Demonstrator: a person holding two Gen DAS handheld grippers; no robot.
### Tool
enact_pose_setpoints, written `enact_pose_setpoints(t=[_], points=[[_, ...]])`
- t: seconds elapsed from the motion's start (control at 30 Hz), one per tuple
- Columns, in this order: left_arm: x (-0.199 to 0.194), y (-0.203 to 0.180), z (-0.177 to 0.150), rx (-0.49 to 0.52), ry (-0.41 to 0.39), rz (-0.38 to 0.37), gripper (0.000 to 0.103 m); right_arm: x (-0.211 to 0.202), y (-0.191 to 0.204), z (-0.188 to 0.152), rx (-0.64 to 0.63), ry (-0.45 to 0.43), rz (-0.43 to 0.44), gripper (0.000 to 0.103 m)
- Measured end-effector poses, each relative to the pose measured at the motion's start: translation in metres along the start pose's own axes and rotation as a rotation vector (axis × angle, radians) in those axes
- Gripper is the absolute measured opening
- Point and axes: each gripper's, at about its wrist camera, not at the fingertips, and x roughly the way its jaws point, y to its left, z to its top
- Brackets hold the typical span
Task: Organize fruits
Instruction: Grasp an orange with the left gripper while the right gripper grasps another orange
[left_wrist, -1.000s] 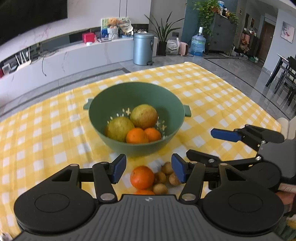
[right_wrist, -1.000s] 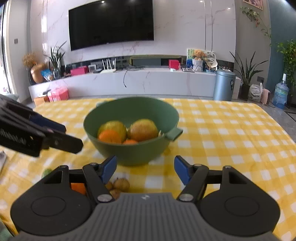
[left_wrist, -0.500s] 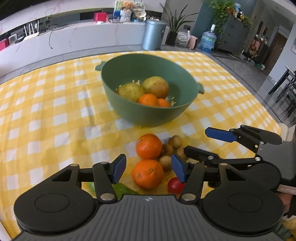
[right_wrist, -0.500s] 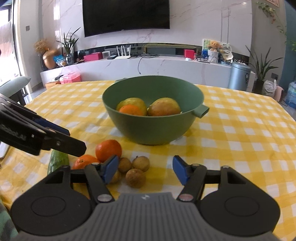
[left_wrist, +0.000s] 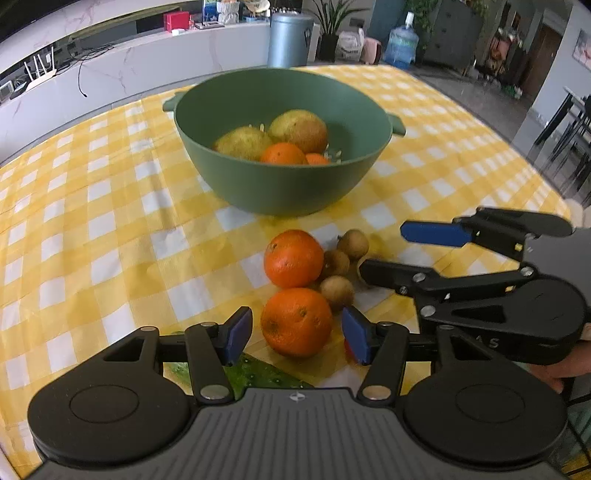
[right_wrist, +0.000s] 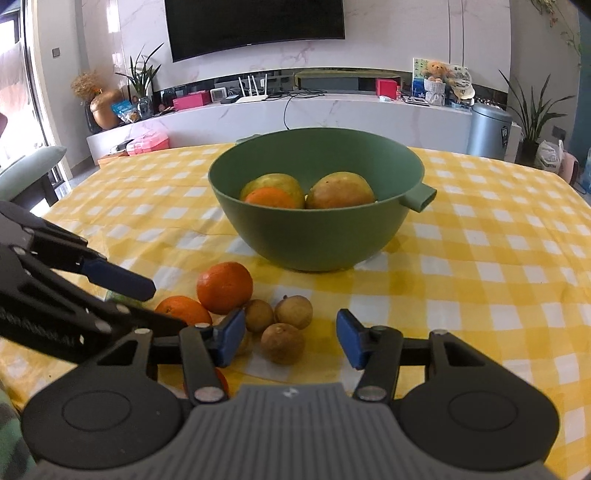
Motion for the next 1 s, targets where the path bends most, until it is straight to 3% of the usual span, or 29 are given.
enact_pose_setpoints(t=[0.63,1.0], points=[[0.017,-0.008,-0.003,0.058,0.051,0.026,0.052,0.003,-0.001,-0.001,0.016,0.011,-0.001,0.052],[-0.002,0.009,0.001,-0.053,-0.024,-0.019,0.051,0.000,-0.002,-0.001,0.012,-0.009,0.004,0.052]])
